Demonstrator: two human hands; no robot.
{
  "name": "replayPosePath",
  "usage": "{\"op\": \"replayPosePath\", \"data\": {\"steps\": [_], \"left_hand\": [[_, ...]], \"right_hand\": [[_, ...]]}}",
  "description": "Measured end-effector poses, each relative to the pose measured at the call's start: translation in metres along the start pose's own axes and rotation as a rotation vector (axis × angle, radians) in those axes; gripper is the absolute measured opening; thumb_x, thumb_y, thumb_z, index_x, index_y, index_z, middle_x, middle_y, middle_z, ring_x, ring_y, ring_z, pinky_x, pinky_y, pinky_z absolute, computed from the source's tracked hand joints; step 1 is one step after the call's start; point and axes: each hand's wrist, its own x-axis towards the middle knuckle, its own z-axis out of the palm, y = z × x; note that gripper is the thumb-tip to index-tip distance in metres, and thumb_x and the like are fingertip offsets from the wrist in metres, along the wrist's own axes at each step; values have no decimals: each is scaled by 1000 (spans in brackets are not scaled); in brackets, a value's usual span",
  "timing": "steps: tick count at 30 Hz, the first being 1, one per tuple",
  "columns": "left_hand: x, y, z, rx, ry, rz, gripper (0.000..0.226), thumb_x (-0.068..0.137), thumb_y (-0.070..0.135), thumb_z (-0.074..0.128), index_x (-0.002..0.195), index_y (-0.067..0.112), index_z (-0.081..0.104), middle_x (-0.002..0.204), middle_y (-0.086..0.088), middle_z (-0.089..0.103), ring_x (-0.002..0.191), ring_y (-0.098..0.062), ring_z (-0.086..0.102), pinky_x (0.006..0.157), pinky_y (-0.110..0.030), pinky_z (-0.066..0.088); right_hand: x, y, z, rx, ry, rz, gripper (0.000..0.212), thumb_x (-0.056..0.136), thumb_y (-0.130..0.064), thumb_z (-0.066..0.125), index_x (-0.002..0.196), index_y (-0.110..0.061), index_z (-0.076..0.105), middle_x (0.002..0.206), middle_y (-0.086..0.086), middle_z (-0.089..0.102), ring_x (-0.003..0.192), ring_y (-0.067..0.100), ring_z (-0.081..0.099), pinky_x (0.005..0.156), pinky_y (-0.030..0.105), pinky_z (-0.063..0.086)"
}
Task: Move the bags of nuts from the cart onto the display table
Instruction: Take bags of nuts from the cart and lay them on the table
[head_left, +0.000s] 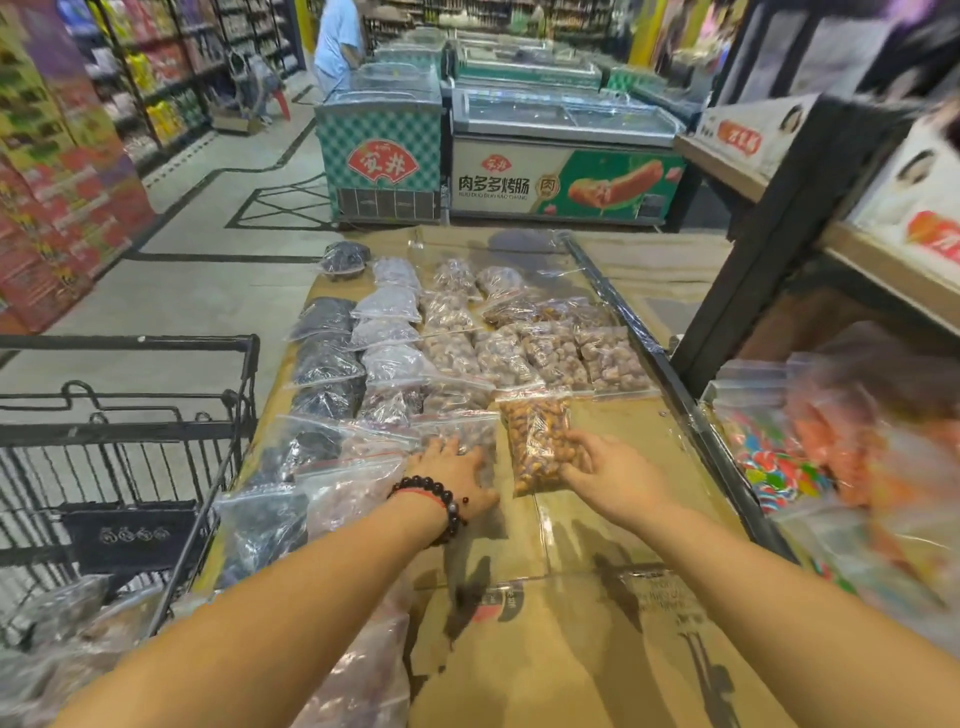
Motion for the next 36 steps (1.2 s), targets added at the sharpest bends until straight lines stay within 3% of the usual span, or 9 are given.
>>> {"op": "replayPosePath", "data": {"steps": [2, 5, 8, 13, 16, 22, 25, 28, 36], "left_hand": [[-25, -1, -19, -80, 6, 30, 75, 76, 68, 37, 140, 31, 44, 141, -4, 54, 121, -26, 54, 99, -46, 49], [-73, -14, -49, -64, 25, 28, 54, 84, 53, 49, 126, 20, 55, 122, -6, 65, 98, -23, 61, 84, -36, 54], [-138, -36, -75, -20, 111, 13, 53, 85, 42, 53, 134, 20, 51, 126, -10, 64, 109, -29, 62, 91, -38, 54], [-249, -86, -81, -63, 173, -38, 63, 85, 48, 52, 142, 23, 45, 138, -8, 58, 120, -28, 58, 98, -38, 50], [-316, -111, -70, -82, 246, -92, 56, 91, 51, 51, 143, 31, 44, 132, 0, 61, 114, -23, 61, 92, -32, 50], [-422, -162, -55, -43, 264, -202, 50, 94, 51, 46, 133, 21, 53, 129, -6, 63, 110, -26, 61, 86, -32, 50], [-461, -204, -44, -38, 288, -260, 45, 92, 47, 48, 128, 22, 56, 121, -6, 66, 104, -26, 63, 80, -29, 50], [-494, -251, -33, -85, 278, -306, 46, 86, 52, 46, 122, 27, 59, 116, -3, 68, 98, -24, 65, 85, -37, 56], [-534, -402, -15, -132, 270, -341, 51, 91, 49, 49, 134, 22, 51, 135, -4, 58, 116, -23, 58, 97, -40, 51]], "right_hand": [[-27, -18, -17, -53, 36, -14, 55, 83, -59, 46, 132, -34, 53, 119, -1, 66, 103, 23, 63, 85, 39, 55], [-67, -47, -37, -205, 125, -114, 47, 83, -58, 48, 119, -29, 60, 109, -1, 69, 98, 23, 63, 78, 35, 52], [-108, -83, -49, -285, 186, -222, 49, 83, -54, 46, 122, -28, 61, 112, -1, 68, 103, 24, 62, 79, 36, 48], [-180, -156, -52, -281, 201, -338, 46, 81, -53, 48, 115, -25, 61, 107, 2, 70, 100, 27, 63, 82, 40, 51], [-220, -200, -36, -270, 249, -444, 47, 81, -55, 49, 115, -26, 64, 107, 3, 72, 104, 29, 65, 82, 39, 51], [-287, -265, 7, -189, 168, -523, 49, 83, -51, 51, 122, -23, 62, 116, 6, 70, 110, 31, 62, 87, 40, 48], [-306, -304, 23, -177, 136, -555, 49, 87, -47, 51, 126, -20, 60, 120, 9, 68, 112, 32, 62, 85, 38, 50], [-322, -350, 37, -171, 116, -583, 51, 85, -49, 48, 126, -20, 59, 123, 8, 67, 113, 32, 62, 89, 41, 52], [-331, -487, 113, -199, 53, -572, 53, 87, -54, 45, 130, -26, 57, 124, 1, 65, 110, 25, 63, 90, 41, 53]]}}
